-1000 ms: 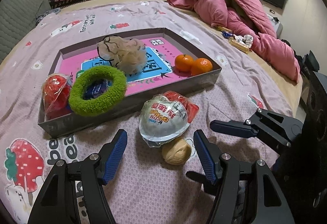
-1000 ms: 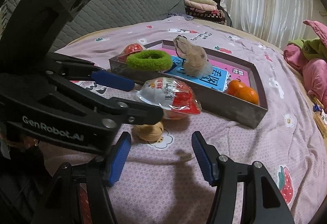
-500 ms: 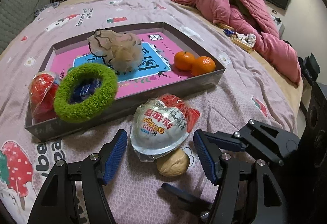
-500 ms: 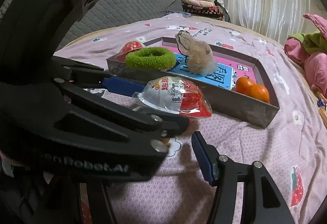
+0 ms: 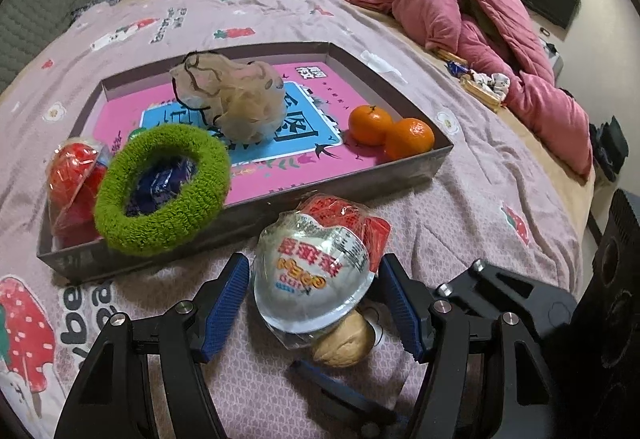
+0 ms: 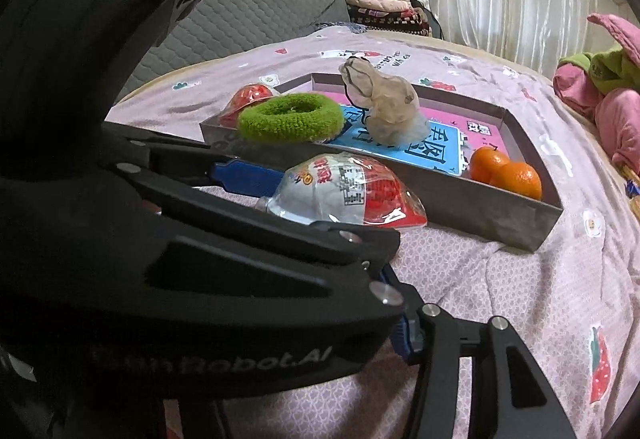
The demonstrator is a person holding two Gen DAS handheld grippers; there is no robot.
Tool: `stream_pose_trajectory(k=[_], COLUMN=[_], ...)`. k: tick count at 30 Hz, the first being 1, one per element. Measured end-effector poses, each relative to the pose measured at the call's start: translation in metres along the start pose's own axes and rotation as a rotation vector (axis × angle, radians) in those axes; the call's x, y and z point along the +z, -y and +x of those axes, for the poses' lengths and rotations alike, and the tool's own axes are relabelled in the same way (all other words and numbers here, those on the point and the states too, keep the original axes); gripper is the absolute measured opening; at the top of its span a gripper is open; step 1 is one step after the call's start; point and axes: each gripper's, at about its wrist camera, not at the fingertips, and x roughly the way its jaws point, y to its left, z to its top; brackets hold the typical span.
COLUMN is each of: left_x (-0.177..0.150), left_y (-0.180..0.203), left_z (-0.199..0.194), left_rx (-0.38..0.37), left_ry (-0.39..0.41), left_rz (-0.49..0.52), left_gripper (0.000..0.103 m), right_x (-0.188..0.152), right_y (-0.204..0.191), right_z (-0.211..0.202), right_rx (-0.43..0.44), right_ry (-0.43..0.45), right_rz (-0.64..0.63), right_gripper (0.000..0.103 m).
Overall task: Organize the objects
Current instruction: 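Grasp the white-and-red egg toy with the left gripper, then grasp the walnut with the right gripper while the left holds the egg toy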
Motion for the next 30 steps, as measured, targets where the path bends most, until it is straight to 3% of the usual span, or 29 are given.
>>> stream_pose_trajectory(k=[6, 16, 30], left_x=[0.001, 0.004, 0.005], left_y=[0.000, 0.000, 0.004], left_z=[0.009, 0.008, -0.014], left_rx=[-0.003, -0.029, -0.070], left_ry=[-0.024, -0.025, 0.021], left_rz=[-0.015, -0.037, -0.017], left_gripper=[0.061, 0.056, 0.056], right_x=[0.000, 0.000, -0.001], right_y=[0.000, 0.006, 0.031], right_z=[0.004, 0.000, -0.010], right_rx=[0.017, 0.037, -0.019], right_ry=[-0.018, -0.025, -0.018], right_rz=[0.005, 0.004, 0.019], right_gripper=[0.036, 0.036, 0.036])
